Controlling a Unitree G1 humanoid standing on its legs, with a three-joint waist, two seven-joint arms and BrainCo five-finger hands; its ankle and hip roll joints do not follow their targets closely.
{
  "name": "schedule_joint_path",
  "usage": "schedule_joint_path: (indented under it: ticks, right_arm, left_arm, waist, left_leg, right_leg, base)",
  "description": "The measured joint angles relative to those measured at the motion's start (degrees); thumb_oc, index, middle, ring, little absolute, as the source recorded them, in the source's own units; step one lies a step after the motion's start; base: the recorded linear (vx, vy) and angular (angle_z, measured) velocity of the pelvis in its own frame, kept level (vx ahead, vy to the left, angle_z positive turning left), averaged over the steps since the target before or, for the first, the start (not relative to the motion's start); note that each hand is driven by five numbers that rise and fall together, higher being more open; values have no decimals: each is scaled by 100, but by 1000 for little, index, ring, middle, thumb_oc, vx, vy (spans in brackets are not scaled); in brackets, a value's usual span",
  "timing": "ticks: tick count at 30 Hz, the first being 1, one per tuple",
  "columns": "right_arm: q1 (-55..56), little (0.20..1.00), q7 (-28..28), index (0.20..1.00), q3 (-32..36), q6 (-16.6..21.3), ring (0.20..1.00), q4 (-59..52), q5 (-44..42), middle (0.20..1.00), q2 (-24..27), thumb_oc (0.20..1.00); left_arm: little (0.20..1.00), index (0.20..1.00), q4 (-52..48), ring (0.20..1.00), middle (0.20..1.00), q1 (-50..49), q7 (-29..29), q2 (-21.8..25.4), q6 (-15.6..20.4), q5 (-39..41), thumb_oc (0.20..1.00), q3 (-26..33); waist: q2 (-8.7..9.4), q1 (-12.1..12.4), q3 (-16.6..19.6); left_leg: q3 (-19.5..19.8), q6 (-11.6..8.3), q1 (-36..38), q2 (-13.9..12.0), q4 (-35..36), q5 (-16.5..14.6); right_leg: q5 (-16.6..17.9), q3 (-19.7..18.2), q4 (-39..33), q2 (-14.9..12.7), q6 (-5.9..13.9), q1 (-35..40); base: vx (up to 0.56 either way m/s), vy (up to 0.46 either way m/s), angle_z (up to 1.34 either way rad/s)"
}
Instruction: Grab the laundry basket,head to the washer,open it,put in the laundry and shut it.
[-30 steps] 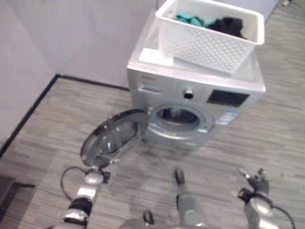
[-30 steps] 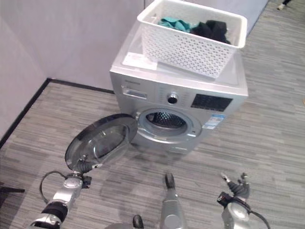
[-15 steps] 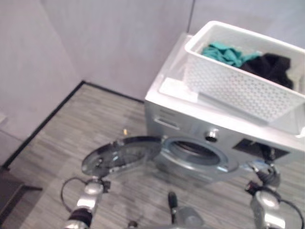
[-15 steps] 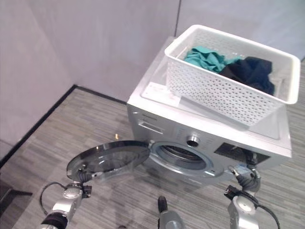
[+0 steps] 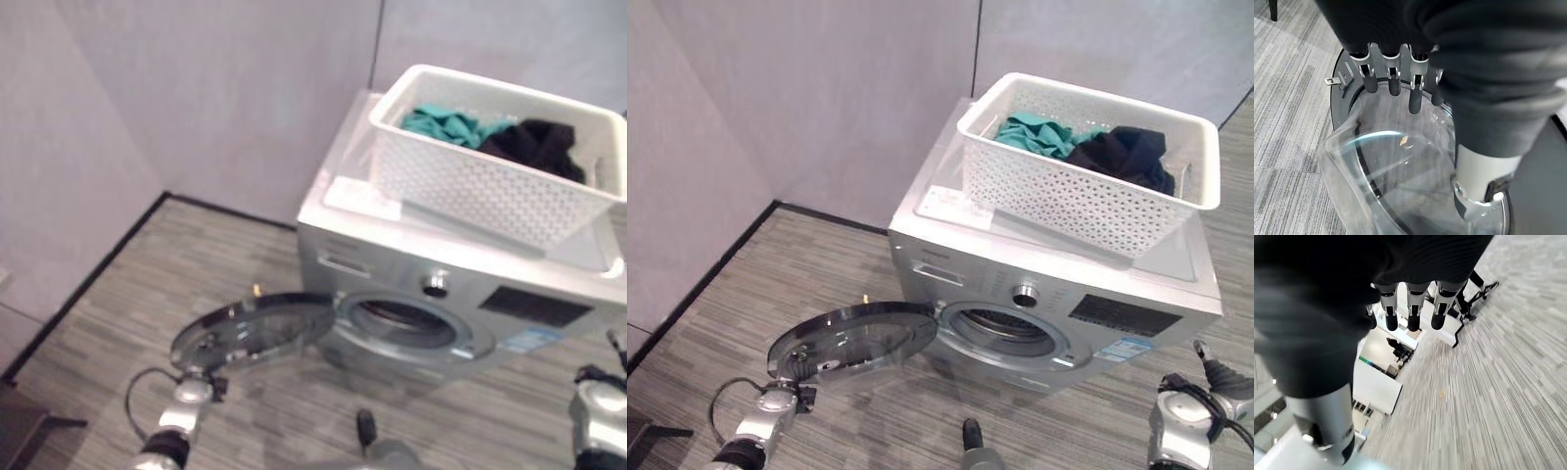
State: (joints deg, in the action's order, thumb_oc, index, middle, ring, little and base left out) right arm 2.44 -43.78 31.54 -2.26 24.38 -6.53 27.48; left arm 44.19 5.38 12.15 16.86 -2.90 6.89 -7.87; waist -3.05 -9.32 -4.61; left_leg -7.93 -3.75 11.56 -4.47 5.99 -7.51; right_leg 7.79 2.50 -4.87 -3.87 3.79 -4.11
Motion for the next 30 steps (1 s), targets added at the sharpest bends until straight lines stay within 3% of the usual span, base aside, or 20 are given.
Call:
schedule_joint_path:
  ticks: [4, 8, 10, 14, 16, 17, 18, 20, 22, 24, 26, 28, 30]
  right_arm:
    - [236, 1000, -7, 1000, 33, -55, 1000, -1164, 694, 1000, 55, 1000]
    - [187, 1000, -2, 1000, 47, -6, 1000, -2003, 1248, 1000, 612, 1000]
    - [-449, 1000, 0, 1000, 73, 8, 1000, -2550, 1397, 1000, 1081, 1000]
    - [-1611, 1000, -13, 1000, 61, 83, 1000, -3936, 1627, 1000, 1338, 1000]
    - [-1841, 1000, -12, 1000, -75, 260, 1000, -4042, 2124, 1000, 2003, 1000]
    - [-1939, 1000, -12, 1000, -86, 267, 1000, -3923, 2219, 1000, 2024, 1000]
    - [-2093, 1000, -6, 1000, -90, 205, 1000, -3620, 2221, 1000, 2155, 1000]
    - [-2216, 1000, 80, 1000, -117, 85, 1000, -2935, 2216, 1000, 2920, 1000]
    - [-2351, 1000, 794, 1000, -948, -168, 1000, -1340, 2241, 1000, 4879, 1000]
    - [-2501, 1000, 2162, 1000, -1691, -575, 1000, -81, 2223, 1000, 6135, 1000]
    - [-2594, 1000, 2850, 1000, -1826, -616, 1000, -63, 2197, 1000, 6133, 1000]
    - [-3020, 1000, 3696, 1000, -2581, -652, 1000, 180, 1949, 1000, 6064, 1000]
    - [-3125, 1000, 4282, 1000, -2754, -609, 1000, 148, 1114, 1000, 5335, 1000]
  left_arm:
    - [1000, 1000, 80, 1000, 1000, -15, 17, -44, 5, -14, 1000, 18]
    - [1000, 1000, 85, 1000, 1000, -11, 37, -131, 17, -79, 1000, 16]
    - [1000, 1000, 83, 1000, 1000, -12, 124, -166, 80, -129, 1000, 14]
    - [1000, 1000, 152, 1000, 1000, 37, 125, -299, 119, -211, 1000, -58]
    - [1000, 1000, 339, 1000, 1000, 7, 121, -271, 110, -238, 1000, -70]
    - [1000, 1000, 417, 1000, 1000, -11, 120, -250, 99, -241, 1000, -86]
    - [1000, 1000, 621, 1000, 1000, -34, 114, -223, 99, -322, 1000, -139]
    - [1000, 1000, 781, 1000, 1000, -70, 101, -139, 89, -352, 1000, -223]
    - [1000, 1000, 779, 1000, 1000, -97, -104, 51, 93, -353, 1000, -219]
    - [1000, 1000, 430, 1000, 1000, -207, -360, 506, 83, -346, 1000, -224]
    - [1000, 1000, -56, 1000, 1000, -232, -590, 622, 49, -345, 1000, -230]
    - [1000, 1000, -296, 1000, 1000, -6, -809, 664, 11, -345, 1000, -312]
    - [1000, 1000, -42, 1000, 1000, 232, -912, 443, -31, -336, 1000, -347]
  waist:
    - [67, -92, -35]
    - [32, -108, -11]
    - [31, -68, 14]
    - [76, 34, 52]
    - [295, 160, 148]
    - [374, 176, 199]
    - [485, 223, 294]
    - [563, 284, 346]
    - [557, 352, 340]
    - [601, 357, 326]
    - [568, 330, 298]
    - [531, 278, 255]
    - [357, 268, 155]
  left_leg:
    - [-80, 23, 40, 18, 0, -13]
    - [-71, 8, 44, -1, -2, 0]
    - [-45, 6, 38, -13, -14, 1]
    - [115, -1, 49, -62, -20, 5]
    - [220, -30, 3, -103, -27, 25]
    - [221, -32, -8, -106, -29, 27]
    - [232, -31, -28, -109, -30, 28]
    - [271, -31, -46, -108, -31, 28]
    - [282, -31, -56, -106, -30, 28]
    - [264, -32, -58, -120, -27, 28]
    - [263, -31, -121, -110, -28, 27]
    - [362, -49, -193, -120, -28, 64]
    - [409, -50, -271, -133, -29, 72]
  right_leg:
    - [-15, -76, -40, -1, 55, -9]
    - [8, -60, -40, 10, 27, 3]
    - [18, -14, -1, 11, 22, 17]
    - [20, 162, 0, 8, 17, 113]
    - [18, 229, 1, 24, 14, 117]
    - [17, 235, 1, 25, 13, 107]
    - [17, 281, 0, 13, 13, 104]
    - [17, 314, 0, 5, 13, 106]
    - [16, 332, 0, 1, 14, 98]
    - [11, 344, -14, 11, 19, 92]
    - [-6, 363, -45, -7, 18, 73]
    - [-21, 449, -39, -9, 5, 4]
    - [-20, 519, -43, -16, 3, -24]
  base:
    - [-18, 5, -13]
    - [0, -2, 2]
    - [14, -25, 10]
    - [22, -29, 22]
    - [15, -24, 24]
    - [14, -37, 12]
    - [4, -52, 8]
    - [-21, -39, 9]
    - [-23, -37, 4]
    - [-2, -46, -3]
    - [2, -55, 0]
    - [9, -32, 18]
    - [7, -20, 21]
